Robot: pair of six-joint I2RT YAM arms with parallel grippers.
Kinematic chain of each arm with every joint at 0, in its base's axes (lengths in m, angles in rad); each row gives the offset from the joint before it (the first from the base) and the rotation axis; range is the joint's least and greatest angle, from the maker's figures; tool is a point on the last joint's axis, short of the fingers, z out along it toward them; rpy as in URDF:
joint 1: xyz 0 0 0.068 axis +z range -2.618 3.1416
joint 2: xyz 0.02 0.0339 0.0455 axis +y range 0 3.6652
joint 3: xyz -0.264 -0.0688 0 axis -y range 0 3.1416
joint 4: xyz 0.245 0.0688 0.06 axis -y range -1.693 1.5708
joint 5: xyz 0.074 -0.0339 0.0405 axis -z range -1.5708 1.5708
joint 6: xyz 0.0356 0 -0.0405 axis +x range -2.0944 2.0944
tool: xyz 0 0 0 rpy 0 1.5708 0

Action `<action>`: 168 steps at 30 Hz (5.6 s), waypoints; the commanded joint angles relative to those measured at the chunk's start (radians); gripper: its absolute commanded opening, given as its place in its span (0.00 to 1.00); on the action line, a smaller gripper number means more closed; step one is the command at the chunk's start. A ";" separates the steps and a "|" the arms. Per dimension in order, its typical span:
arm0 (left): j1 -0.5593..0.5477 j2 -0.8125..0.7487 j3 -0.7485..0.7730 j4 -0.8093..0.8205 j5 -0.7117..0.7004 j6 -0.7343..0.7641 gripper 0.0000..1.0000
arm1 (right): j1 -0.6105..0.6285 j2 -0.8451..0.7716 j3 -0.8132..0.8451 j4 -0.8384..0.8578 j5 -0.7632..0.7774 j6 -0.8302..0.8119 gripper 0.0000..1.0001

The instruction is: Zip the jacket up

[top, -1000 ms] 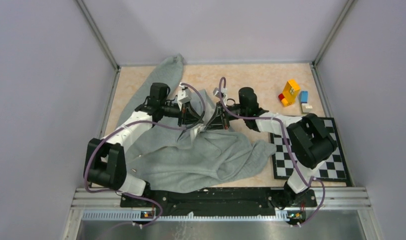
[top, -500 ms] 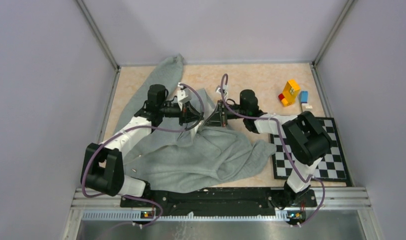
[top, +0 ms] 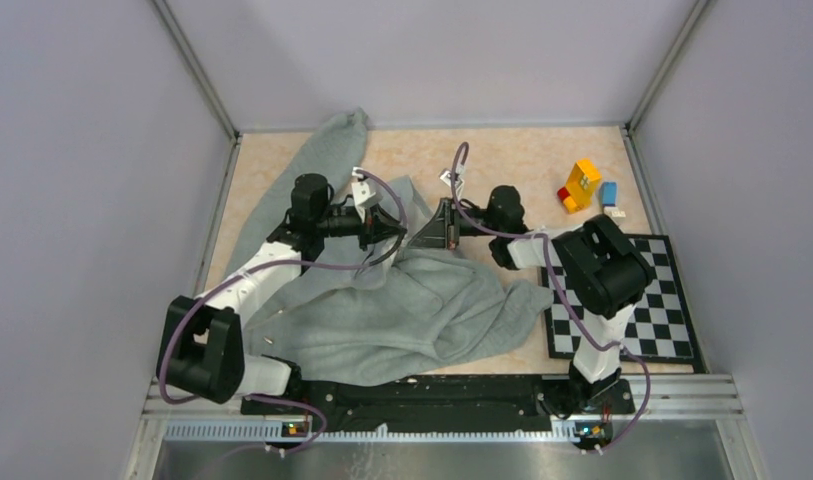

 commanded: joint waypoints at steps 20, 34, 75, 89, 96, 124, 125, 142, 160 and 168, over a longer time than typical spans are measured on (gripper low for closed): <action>-0.039 -0.026 -0.062 0.145 -0.067 -0.075 0.00 | -0.009 0.062 0.007 0.384 0.028 0.205 0.13; -0.041 -0.025 -0.051 0.128 -0.064 -0.065 0.00 | 0.011 0.056 0.018 0.235 0.044 0.076 0.18; -0.043 0.027 0.022 0.041 -0.120 -0.125 0.00 | -0.173 0.230 0.244 -0.428 0.261 -0.337 0.39; -0.043 0.045 0.037 0.044 -0.099 -0.138 0.00 | -0.139 0.273 0.266 -0.390 0.248 -0.345 0.17; -0.043 0.047 0.038 0.044 -0.095 -0.137 0.00 | -0.135 0.270 0.244 -0.308 0.237 -0.299 0.19; -0.042 0.055 0.033 0.064 -0.091 -0.145 0.00 | -0.096 0.329 0.294 -0.314 0.336 -0.312 0.20; -0.043 0.055 0.032 0.063 -0.093 -0.147 0.00 | -0.093 0.328 0.293 -0.312 0.340 -0.314 0.18; -0.041 -0.004 0.001 0.130 -0.114 -0.139 0.00 | -0.066 -0.127 0.074 -0.608 0.136 -0.648 0.00; -0.036 -0.001 0.022 0.011 0.157 0.009 0.00 | 0.040 -0.202 0.035 -0.655 0.035 -0.794 0.00; -0.032 0.017 0.037 -0.019 0.168 0.035 0.00 | 0.069 -0.221 0.026 -0.606 0.035 -0.794 0.00</action>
